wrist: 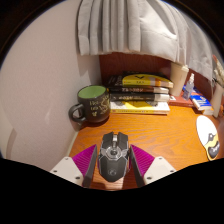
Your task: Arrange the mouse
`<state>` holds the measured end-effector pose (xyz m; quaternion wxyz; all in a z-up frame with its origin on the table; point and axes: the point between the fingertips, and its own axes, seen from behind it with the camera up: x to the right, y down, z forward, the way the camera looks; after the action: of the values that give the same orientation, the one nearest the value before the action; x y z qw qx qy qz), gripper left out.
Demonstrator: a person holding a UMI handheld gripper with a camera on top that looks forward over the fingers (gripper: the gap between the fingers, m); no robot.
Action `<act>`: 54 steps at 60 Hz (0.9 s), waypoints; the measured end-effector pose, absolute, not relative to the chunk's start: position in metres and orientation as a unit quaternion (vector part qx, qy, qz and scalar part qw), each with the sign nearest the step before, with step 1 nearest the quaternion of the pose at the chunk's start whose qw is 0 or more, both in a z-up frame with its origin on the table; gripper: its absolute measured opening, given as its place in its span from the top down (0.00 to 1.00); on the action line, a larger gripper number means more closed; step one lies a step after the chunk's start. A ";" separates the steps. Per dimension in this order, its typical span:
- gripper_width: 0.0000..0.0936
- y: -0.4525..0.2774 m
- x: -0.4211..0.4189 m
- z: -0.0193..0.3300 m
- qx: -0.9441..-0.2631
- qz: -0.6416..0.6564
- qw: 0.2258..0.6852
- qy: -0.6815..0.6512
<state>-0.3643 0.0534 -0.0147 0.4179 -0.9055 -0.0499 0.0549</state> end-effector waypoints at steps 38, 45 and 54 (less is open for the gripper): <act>0.61 0.062 -0.312 0.052 -0.910 0.088 0.392 -0.100; 0.61 0.074 -0.242 0.126 -0.888 0.082 0.440 -0.102; 0.60 0.093 -0.129 0.212 -0.858 0.055 0.501 -0.093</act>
<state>-0.1286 0.0931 0.2124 0.5014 -0.8585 -0.0928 0.0552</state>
